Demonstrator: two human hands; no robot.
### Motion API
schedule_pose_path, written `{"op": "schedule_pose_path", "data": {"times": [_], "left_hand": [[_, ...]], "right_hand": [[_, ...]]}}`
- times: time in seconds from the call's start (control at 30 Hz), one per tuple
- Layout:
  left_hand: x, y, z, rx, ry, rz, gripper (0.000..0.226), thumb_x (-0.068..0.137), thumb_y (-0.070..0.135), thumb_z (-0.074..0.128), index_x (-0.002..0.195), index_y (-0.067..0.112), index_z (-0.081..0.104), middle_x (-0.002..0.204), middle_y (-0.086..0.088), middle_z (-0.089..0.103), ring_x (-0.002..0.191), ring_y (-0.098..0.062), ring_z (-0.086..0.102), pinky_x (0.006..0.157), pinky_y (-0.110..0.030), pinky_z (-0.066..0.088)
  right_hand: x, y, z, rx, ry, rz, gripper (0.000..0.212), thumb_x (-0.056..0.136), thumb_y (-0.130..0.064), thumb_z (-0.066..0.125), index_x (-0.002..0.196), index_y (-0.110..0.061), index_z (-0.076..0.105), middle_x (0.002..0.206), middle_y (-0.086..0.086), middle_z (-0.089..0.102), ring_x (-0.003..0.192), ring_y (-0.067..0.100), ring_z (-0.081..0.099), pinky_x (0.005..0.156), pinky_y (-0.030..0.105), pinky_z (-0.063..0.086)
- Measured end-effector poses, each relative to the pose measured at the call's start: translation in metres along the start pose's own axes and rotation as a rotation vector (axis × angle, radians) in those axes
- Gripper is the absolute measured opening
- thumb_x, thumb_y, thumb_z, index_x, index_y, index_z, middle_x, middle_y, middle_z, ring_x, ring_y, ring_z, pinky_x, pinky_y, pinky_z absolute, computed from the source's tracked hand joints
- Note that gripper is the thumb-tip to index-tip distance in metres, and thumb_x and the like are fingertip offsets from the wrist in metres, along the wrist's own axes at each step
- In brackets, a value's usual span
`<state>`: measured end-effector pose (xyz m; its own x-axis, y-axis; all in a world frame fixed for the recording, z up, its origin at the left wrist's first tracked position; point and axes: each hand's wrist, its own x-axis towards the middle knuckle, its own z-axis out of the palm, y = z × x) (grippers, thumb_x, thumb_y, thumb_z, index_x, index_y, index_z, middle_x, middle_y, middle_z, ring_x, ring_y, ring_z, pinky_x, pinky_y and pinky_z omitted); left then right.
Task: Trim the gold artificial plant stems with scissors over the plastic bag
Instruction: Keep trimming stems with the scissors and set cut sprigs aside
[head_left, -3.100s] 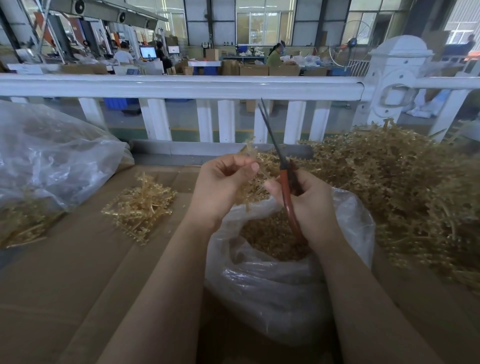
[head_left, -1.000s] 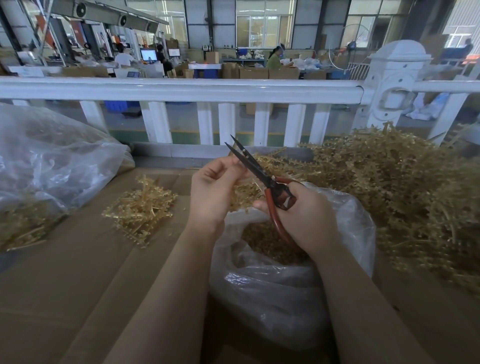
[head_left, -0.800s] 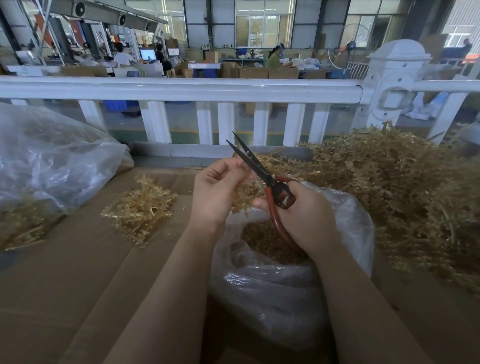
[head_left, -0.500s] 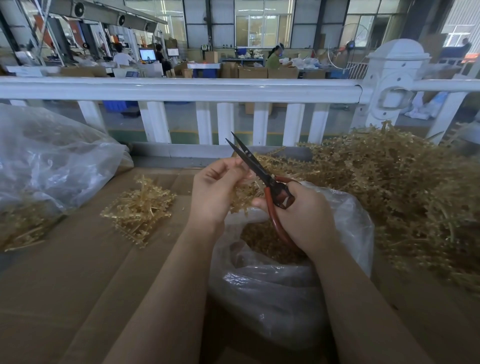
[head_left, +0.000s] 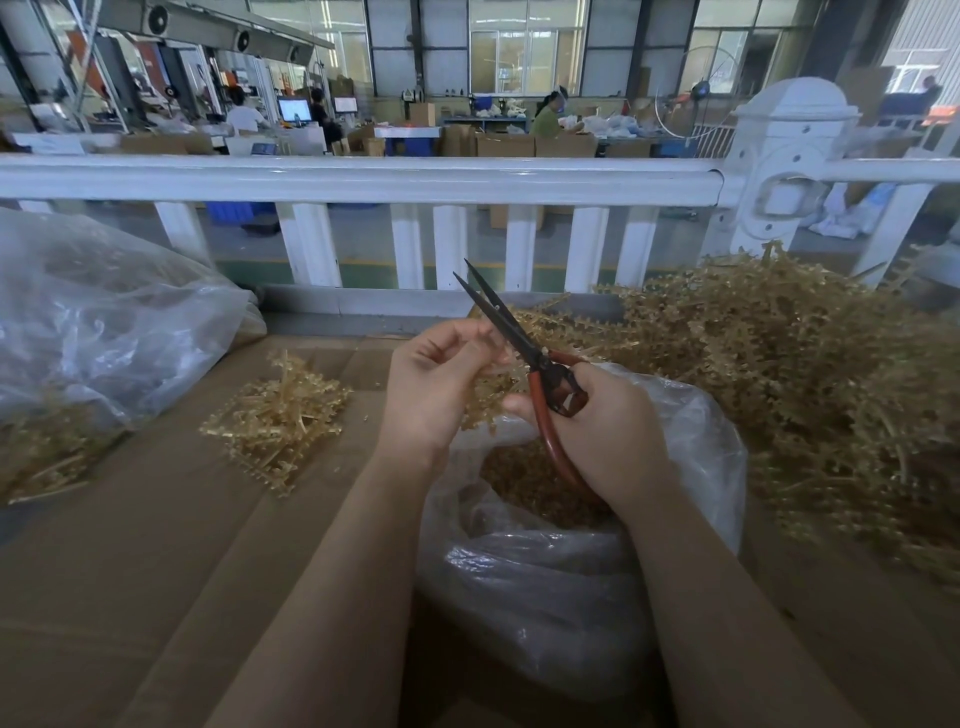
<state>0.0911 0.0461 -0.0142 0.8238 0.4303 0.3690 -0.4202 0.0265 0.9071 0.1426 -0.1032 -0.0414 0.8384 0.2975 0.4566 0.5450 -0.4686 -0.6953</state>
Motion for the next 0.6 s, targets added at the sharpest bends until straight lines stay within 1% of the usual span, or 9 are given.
{"op": "schedule_pose_path", "data": {"times": [0.07,0.13,0.23,0.33,0.53,0.6], "left_hand": [[-0.0004,0.0002,0.0005,0.008,0.002,0.003,0.01,0.092,0.003,0.064,0.089,0.005,0.073,0.073,-0.001,0.072,0.07,-0.008,0.066,0.072,-0.018,0.053],[-0.0006,0.0003,0.0005,0.016,0.01,0.002,0.01,0.093,0.003,0.064,0.09,0.005,0.073,0.074,-0.001,0.072,0.07,-0.008,0.066,0.072,-0.018,0.053],[-0.0002,0.0001,-0.0003,0.029,0.032,0.004,0.009,0.092,0.004,0.065,0.09,0.006,0.073,0.074,-0.001,0.072,0.071,-0.009,0.066,0.074,-0.02,0.053],[-0.0004,0.0008,-0.0003,0.026,0.048,0.012,0.009,0.091,0.003,0.065,0.089,0.006,0.073,0.073,0.0,0.072,0.07,-0.009,0.066,0.072,-0.019,0.053],[-0.0002,0.0016,0.0003,0.003,0.065,0.01,0.008,0.091,0.004,0.067,0.089,0.008,0.074,0.069,0.002,0.072,0.068,-0.007,0.067,0.07,-0.017,0.053],[-0.0001,0.0022,0.0005,0.003,0.075,-0.003,0.009,0.091,0.005,0.067,0.087,0.01,0.074,0.069,0.002,0.072,0.068,-0.007,0.068,0.07,-0.017,0.053]], "right_hand": [[-0.0005,-0.0007,-0.0004,0.001,0.01,-0.001,0.075,0.056,-0.093,0.05,0.088,-0.028,0.069,0.081,-0.02,0.068,0.076,-0.006,0.061,0.06,0.009,0.041],[-0.0006,-0.001,-0.0006,-0.003,0.024,-0.006,0.075,0.056,-0.094,0.049,0.086,-0.028,0.069,0.079,-0.022,0.067,0.077,-0.009,0.06,0.059,0.006,0.042],[-0.0001,-0.0001,-0.0002,-0.009,0.033,-0.022,0.075,0.057,-0.093,0.05,0.083,-0.025,0.068,0.076,-0.018,0.067,0.073,-0.003,0.062,0.061,0.009,0.042],[0.0004,0.0012,0.0003,-0.015,0.039,-0.034,0.072,0.058,-0.092,0.052,0.079,-0.025,0.067,0.073,-0.015,0.067,0.069,0.001,0.062,0.061,0.014,0.045],[0.0007,0.0032,0.0002,0.016,0.005,-0.004,0.074,0.058,-0.093,0.054,0.085,-0.026,0.07,0.078,-0.015,0.069,0.073,0.0,0.064,0.065,0.014,0.048],[0.0004,0.0025,-0.0007,0.078,0.014,0.032,0.067,0.059,-0.09,0.059,0.083,-0.029,0.069,0.077,-0.017,0.07,0.074,-0.001,0.065,0.065,0.016,0.05]]}}
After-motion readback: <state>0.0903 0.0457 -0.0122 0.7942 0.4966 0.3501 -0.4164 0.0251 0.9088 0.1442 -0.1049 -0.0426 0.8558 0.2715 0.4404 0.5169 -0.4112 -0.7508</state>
